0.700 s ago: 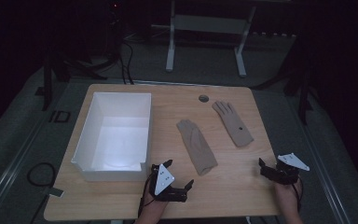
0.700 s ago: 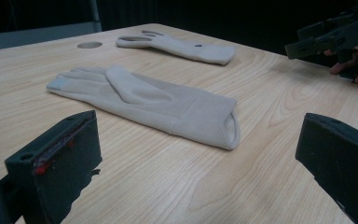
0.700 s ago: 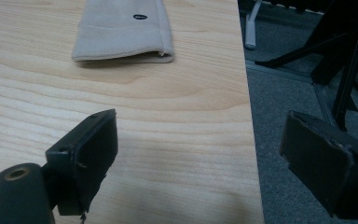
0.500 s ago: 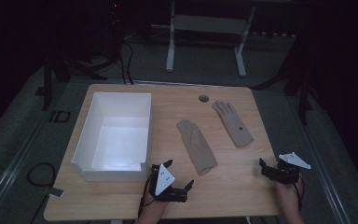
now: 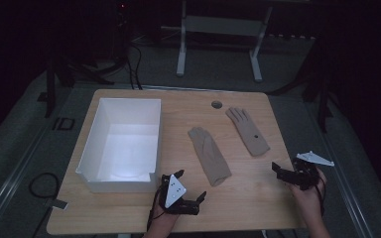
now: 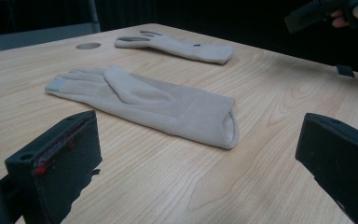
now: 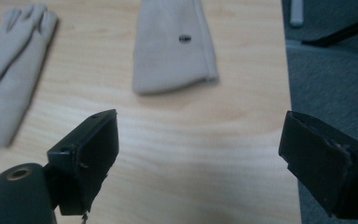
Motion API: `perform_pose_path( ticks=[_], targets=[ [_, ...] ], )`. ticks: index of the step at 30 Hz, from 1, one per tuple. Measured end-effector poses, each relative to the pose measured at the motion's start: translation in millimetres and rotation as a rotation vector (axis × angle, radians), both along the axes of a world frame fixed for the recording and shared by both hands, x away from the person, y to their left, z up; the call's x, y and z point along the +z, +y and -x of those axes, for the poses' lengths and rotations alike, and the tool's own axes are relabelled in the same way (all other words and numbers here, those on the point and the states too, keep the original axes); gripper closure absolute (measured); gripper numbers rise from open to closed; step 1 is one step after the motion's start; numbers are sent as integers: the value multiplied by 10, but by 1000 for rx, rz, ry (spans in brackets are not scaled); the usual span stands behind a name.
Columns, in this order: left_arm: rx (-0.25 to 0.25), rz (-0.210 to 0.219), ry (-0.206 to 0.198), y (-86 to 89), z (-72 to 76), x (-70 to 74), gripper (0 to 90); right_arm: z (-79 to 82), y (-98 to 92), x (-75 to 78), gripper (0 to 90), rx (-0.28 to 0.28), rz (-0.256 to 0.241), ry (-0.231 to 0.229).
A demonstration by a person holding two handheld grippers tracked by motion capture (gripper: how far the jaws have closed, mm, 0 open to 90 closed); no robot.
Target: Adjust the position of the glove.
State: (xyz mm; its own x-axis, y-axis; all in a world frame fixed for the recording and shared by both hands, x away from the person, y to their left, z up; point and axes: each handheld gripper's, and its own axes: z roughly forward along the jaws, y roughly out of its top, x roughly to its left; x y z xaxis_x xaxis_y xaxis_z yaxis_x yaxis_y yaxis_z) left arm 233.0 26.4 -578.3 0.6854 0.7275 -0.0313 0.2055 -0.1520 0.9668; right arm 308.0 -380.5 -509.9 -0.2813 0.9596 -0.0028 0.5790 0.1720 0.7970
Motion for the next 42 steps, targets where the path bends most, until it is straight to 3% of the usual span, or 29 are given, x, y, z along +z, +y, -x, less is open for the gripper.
perform_pose_path(
  ticks=[8,22,42],
  targets=[
    [-2,-4,-7,-7,6,0,4,-40,168,205,163,58,11,-21],
    [-2,0,-6,-7,5,-1,4,-122,518,379,112,145,11,-30],
    [-10,-6,-11,-6,7,0,4,-359,1196,377,111,261,27,6]
  ],
)
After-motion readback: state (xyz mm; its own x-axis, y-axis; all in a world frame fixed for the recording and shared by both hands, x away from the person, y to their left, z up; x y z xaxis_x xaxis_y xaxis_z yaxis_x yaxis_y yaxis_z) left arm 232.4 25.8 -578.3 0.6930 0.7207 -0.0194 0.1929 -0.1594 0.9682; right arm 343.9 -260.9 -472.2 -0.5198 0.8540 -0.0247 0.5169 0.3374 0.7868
